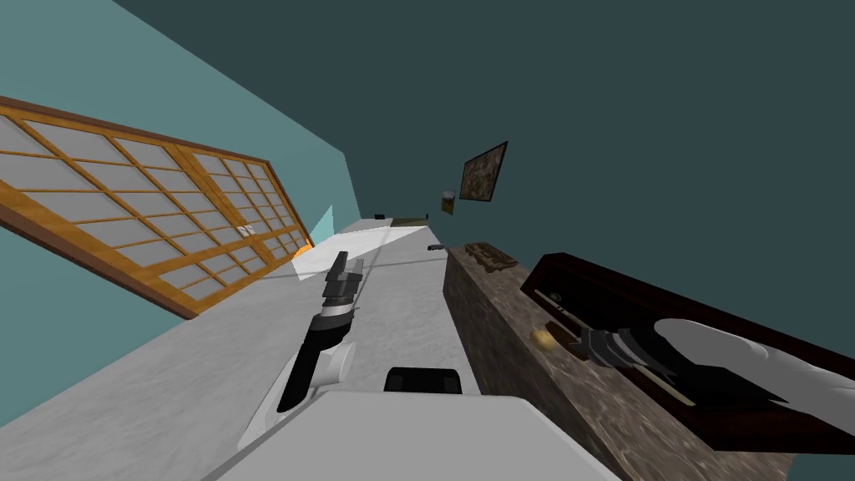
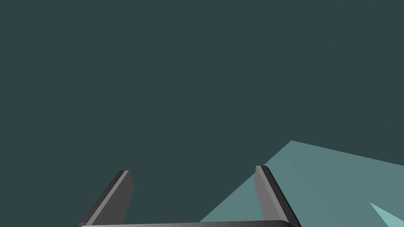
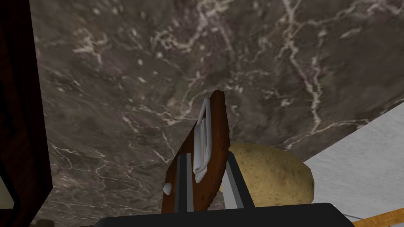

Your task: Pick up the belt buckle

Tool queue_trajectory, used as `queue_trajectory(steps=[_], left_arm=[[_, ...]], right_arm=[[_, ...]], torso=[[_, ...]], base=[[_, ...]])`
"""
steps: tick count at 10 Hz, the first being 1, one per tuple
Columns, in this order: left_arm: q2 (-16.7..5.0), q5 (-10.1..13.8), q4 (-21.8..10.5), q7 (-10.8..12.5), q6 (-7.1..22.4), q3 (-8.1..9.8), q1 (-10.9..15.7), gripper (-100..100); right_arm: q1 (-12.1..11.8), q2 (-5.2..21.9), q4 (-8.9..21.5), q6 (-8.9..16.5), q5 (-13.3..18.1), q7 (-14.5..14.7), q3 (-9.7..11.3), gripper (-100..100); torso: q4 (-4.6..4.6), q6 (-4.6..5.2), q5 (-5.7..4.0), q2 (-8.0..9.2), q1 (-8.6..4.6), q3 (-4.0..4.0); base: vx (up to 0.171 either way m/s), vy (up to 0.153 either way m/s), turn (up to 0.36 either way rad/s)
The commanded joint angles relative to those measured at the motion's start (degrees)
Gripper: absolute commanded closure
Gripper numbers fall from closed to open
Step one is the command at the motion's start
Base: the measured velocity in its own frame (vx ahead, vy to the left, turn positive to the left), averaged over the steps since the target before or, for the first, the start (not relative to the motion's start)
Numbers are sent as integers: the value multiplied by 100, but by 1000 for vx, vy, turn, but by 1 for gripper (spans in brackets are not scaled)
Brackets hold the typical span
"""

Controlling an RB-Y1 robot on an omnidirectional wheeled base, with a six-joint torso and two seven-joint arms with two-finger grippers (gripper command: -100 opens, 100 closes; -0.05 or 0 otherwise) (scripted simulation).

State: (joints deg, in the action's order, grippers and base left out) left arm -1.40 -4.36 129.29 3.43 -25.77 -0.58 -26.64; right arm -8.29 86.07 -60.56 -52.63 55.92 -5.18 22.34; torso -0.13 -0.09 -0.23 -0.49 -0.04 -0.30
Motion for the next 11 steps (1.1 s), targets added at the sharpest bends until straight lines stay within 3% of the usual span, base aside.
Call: queue_trajectory(steps=[1,4,5,6,9,10,11], left_arm=[[0,0,0,0,0,0,0,0],[0,0,0,0,0,0,-1,0],[0,0,0,0,0,0,0,0],[0,0,0,0,0,0,-1,0],[0,0,0,0,0,0,0,0],[0,0,0,0,0,0,-1,0],[0,0,0,0,0,0,1,0]], right_arm=[[-126,172,-118,75,-286,267,132,100],[-217,315,-203,129,-631,496,255,100],[-308,458,-289,182,-849,726,378,100],[-308,458,-289,182,-911,726,378,100],[-489,744,-460,290,-1419,1184,624,100],[-483,691,-446,276,-1320,1058,550,100],[-497,702,-455,287,-1343,1097,563,0]], torso=[[0,0,0,0,0,0],[-2,7,0,-8,-6,-4],[-1,-2,-2,-7,-3,-4],[-2,4,0,-10,2,-6],[1,1,0,0,-2,0],[-1,7,0,-6,1,-3],[1,-2,-1,3,-4,1]], base=[[96,21,-144],[92,16,-111],[102,35,-127],[83,30,-100],[83,30,-127],[50,20,-48],[6,4,7]])
